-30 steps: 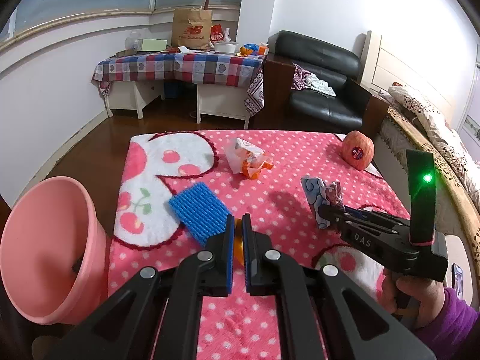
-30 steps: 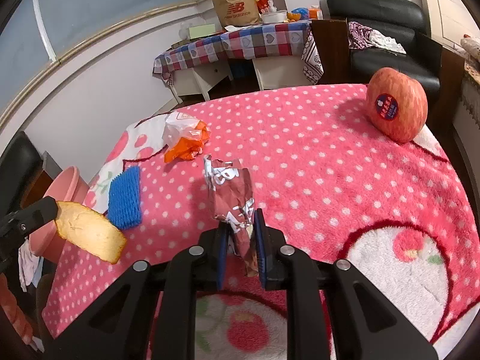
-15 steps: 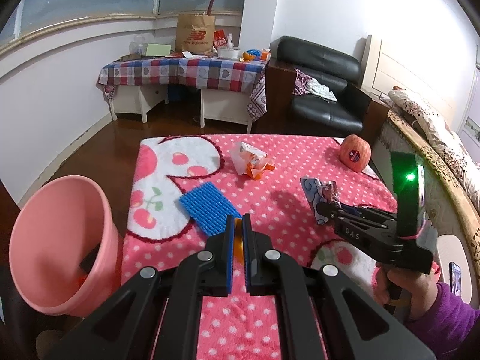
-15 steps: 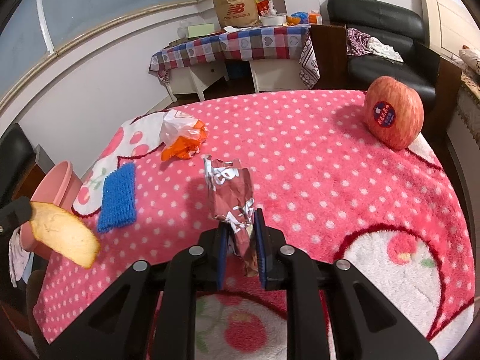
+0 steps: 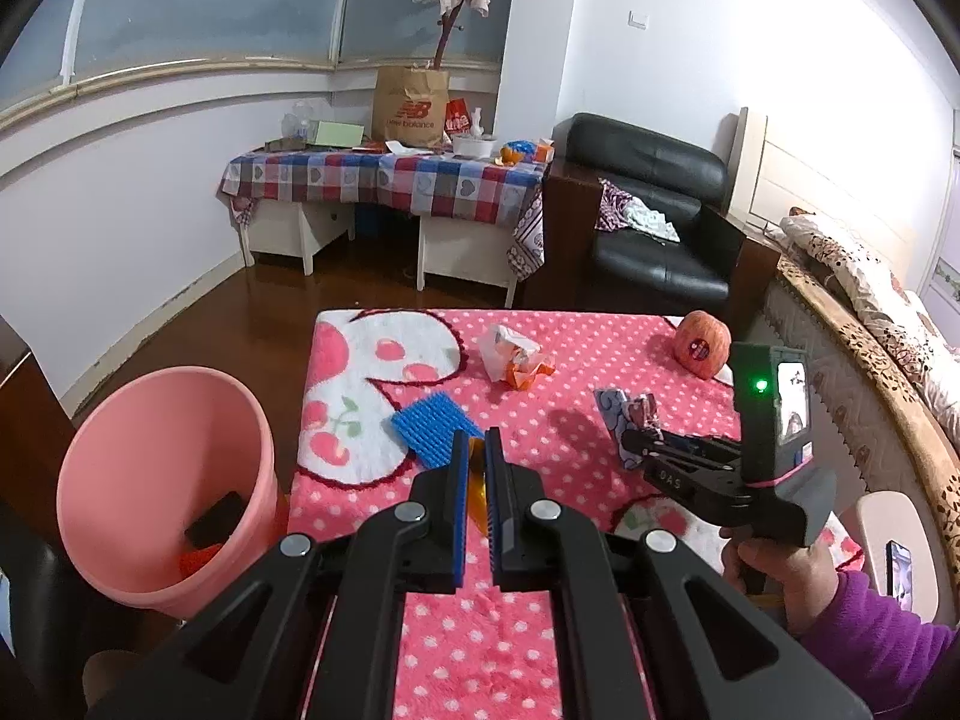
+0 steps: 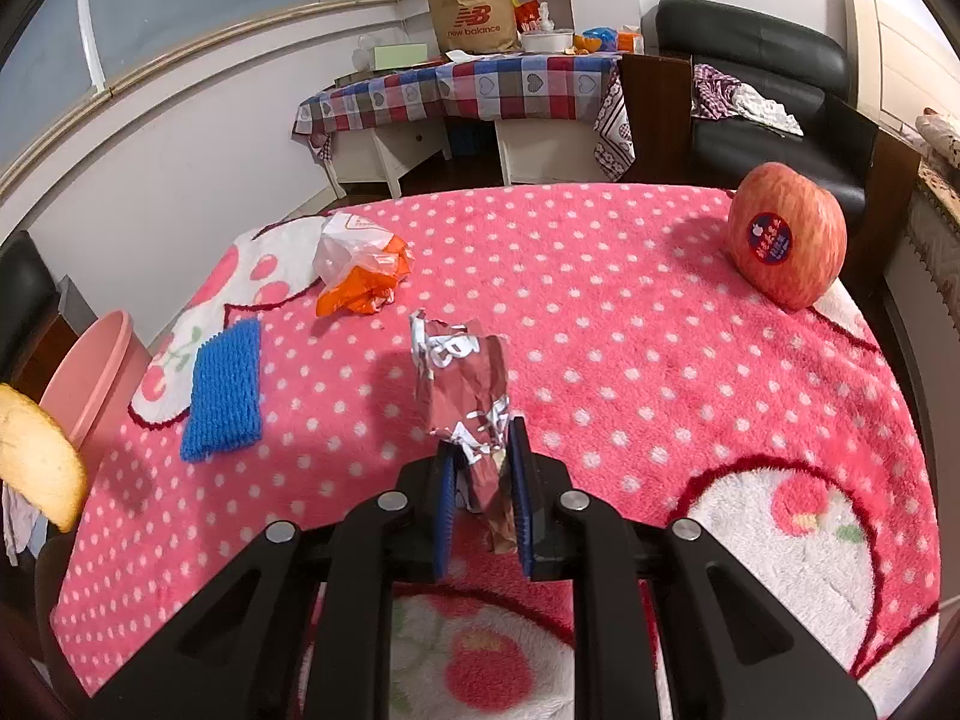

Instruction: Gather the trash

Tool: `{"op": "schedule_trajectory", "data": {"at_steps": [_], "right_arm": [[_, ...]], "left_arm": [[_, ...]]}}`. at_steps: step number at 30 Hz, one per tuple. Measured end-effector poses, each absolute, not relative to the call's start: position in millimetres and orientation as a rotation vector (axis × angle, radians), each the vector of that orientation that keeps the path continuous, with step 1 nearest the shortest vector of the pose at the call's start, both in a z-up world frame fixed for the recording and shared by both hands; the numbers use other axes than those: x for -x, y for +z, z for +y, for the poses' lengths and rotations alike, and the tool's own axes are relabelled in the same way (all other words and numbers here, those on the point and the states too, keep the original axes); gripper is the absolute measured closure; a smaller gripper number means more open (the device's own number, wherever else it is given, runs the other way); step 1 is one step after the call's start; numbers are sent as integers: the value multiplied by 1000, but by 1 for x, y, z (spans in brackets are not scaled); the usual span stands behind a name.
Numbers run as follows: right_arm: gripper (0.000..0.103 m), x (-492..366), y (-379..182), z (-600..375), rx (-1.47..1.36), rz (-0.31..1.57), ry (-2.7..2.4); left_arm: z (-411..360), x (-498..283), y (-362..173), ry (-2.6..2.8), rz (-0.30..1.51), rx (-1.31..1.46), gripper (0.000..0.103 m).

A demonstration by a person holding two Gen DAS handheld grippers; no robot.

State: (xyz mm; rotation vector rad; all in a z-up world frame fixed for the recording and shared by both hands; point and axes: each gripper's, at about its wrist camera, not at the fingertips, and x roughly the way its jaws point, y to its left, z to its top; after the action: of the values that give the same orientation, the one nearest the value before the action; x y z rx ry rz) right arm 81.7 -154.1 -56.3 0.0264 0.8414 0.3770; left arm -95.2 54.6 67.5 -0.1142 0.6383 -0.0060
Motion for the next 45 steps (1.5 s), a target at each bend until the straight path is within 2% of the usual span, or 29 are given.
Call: {"op": "schedule_trajectory", "data": {"at_steps": [45], "right_arm": [[86,-82,-57,-159,-63,849,406]], "left_arm": [[45,89,74,45,655,83,99]]}}
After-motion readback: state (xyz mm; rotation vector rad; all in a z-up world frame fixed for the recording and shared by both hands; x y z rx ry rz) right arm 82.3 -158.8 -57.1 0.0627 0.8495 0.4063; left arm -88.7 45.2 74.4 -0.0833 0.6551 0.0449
